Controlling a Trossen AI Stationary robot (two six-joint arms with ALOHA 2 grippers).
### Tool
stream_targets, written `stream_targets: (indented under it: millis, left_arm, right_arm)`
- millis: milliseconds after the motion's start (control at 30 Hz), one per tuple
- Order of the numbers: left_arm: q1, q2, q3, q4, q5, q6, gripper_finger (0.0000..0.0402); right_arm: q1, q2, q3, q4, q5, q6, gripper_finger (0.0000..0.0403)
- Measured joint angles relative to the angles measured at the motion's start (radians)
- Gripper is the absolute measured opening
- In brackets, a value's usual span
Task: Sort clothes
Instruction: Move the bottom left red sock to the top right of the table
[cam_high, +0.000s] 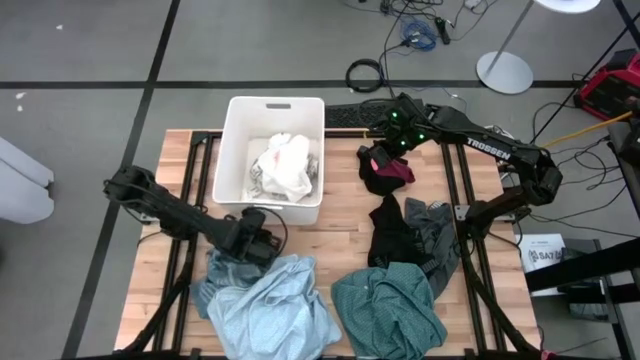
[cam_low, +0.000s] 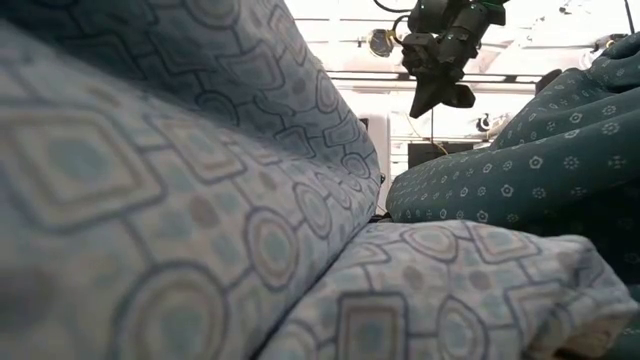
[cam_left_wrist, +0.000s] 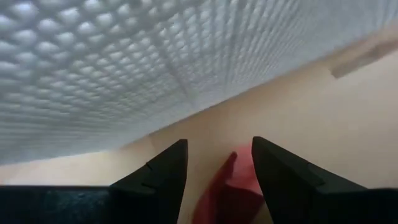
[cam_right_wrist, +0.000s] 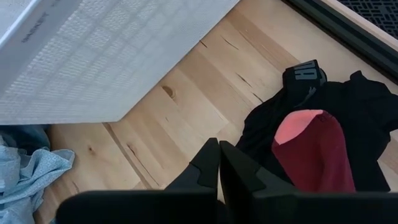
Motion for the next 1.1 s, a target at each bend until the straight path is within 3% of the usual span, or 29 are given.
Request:
stream_targets:
  millis: [167, 667, 800, 967, 1100]
  left_arm:
    - [0.008, 0.037, 0.000, 0.068, 0.056, 0.103, 0.0189]
    - [0.017, 0.044, -0.147, 0.247, 0.085, 0.073, 0.0186]
    - [0.018, 0.044, -0.147, 0.273, 0.110, 0.073, 0.0140]
    - [0.017, 0.036, -0.143, 0.278, 0.122, 0.068, 0.0019]
    - [0.006, -0.006, -0.100, 0.211, 0.090, 0.028, 0.0013]
  right_arm:
    - [0.000, 0.000, 0.000, -0.003, 0.000, 0.000, 0.0000]
    - [0.000, 0.001, 0.000, -0.008, 0.000, -0.003, 0.0000]
    - [0.000, 0.001, 0.000, -0.007, 0.000, -0.002, 0.0000]
    - [0.000, 0.001, 0.000, -0.007, 0.000, 0.000, 0.0000]
    - [0.000, 0.001, 0.000, -0.007, 0.000, -0.002, 0.0000]
